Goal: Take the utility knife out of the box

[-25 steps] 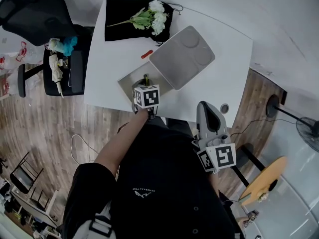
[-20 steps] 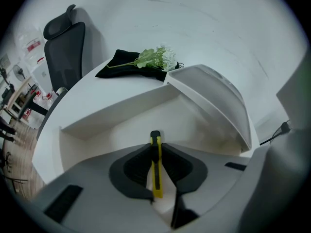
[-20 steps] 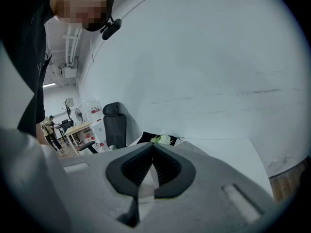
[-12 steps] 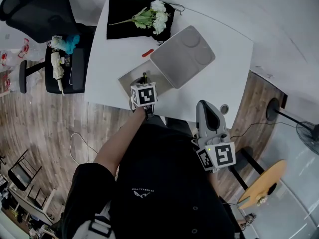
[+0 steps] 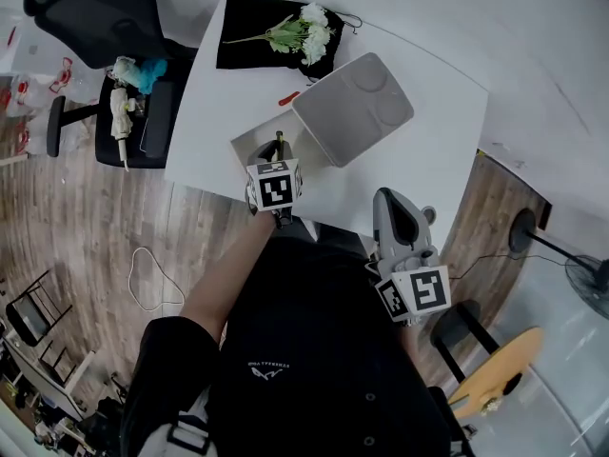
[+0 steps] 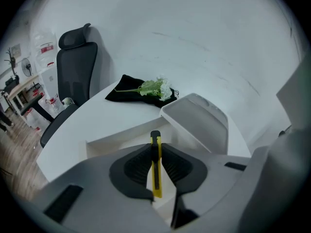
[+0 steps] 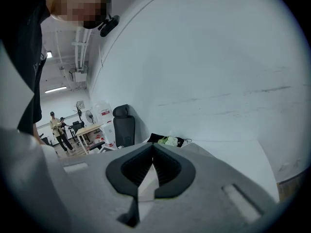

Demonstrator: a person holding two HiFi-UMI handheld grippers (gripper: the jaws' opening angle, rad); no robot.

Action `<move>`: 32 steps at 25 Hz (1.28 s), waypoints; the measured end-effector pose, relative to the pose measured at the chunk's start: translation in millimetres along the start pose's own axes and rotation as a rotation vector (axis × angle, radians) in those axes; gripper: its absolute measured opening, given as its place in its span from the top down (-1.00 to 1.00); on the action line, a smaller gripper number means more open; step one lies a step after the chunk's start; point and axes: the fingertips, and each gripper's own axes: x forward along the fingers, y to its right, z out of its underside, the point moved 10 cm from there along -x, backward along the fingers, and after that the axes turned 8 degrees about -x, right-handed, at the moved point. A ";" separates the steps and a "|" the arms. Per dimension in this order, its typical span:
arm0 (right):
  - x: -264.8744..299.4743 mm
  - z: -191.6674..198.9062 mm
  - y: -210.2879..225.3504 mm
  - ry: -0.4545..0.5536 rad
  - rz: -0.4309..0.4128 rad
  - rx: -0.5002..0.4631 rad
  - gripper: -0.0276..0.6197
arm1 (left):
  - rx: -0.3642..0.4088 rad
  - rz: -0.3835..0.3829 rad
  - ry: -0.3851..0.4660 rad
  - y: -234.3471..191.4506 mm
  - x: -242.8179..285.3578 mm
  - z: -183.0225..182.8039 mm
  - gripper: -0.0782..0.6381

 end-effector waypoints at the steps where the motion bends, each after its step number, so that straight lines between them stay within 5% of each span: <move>1: -1.2 0.2 0.8 0.004 -0.011 -0.004 0.90 | -0.003 0.007 0.018 1.7 -5.6 -0.1 0.61; 32: -41.6 19.8 32.1 0.052 -0.351 -0.081 0.90 | -0.024 0.086 0.451 73.4 -186.2 45.4 0.61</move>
